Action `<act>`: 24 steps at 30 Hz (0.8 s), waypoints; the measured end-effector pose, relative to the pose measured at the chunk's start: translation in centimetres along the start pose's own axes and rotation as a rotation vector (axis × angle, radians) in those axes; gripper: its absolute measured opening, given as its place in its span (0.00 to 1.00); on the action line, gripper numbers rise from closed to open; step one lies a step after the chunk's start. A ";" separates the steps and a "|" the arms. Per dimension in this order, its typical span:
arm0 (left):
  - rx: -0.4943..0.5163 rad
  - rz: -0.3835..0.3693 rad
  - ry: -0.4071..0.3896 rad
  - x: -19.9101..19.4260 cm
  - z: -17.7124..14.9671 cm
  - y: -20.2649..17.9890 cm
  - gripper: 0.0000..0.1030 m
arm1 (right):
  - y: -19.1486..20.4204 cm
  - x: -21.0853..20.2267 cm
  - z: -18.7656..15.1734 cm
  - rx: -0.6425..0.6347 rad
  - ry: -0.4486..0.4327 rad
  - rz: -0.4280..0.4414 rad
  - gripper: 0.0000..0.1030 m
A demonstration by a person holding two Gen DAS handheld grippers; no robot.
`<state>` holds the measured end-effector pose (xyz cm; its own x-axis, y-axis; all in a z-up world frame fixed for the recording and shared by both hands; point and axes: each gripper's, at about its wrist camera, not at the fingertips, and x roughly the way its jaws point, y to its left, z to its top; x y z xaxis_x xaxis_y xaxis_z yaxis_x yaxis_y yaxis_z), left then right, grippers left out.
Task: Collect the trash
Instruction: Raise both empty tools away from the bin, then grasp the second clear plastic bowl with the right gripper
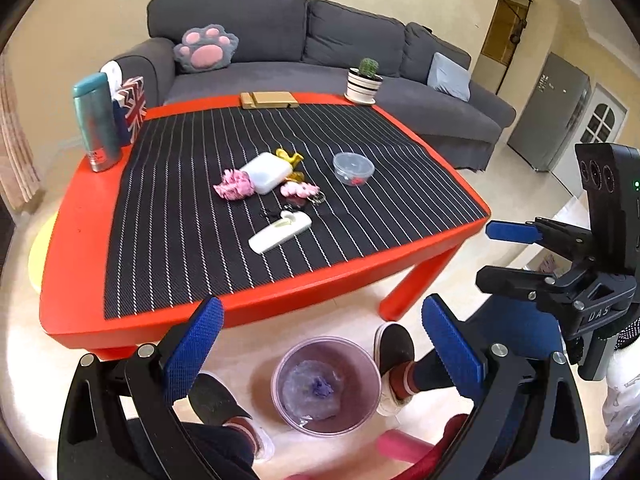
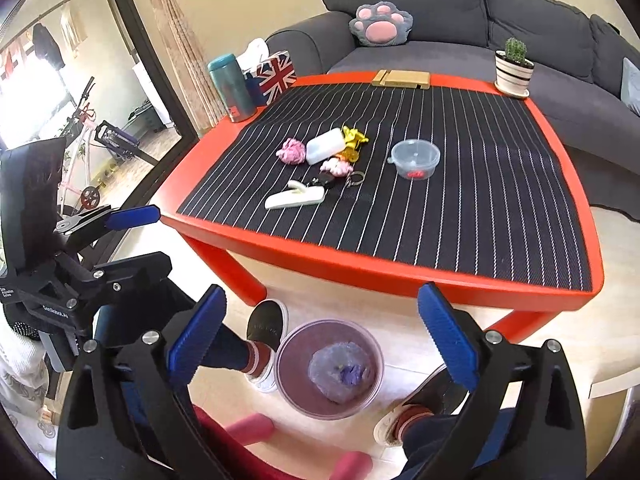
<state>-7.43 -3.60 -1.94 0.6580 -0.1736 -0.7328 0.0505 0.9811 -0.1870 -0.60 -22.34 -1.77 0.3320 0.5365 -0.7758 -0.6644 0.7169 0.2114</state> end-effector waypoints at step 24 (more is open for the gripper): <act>-0.017 0.020 0.003 2.7 5.3 2.9 0.93 | -6.5 8.2 11.2 -0.030 0.121 -0.061 0.92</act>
<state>-1.53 -0.71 -0.95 0.6565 -0.1543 -0.7383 0.0250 0.9828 -0.1831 13.96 -17.56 -2.83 0.2908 0.4334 -0.8530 -0.6659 0.7318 0.1449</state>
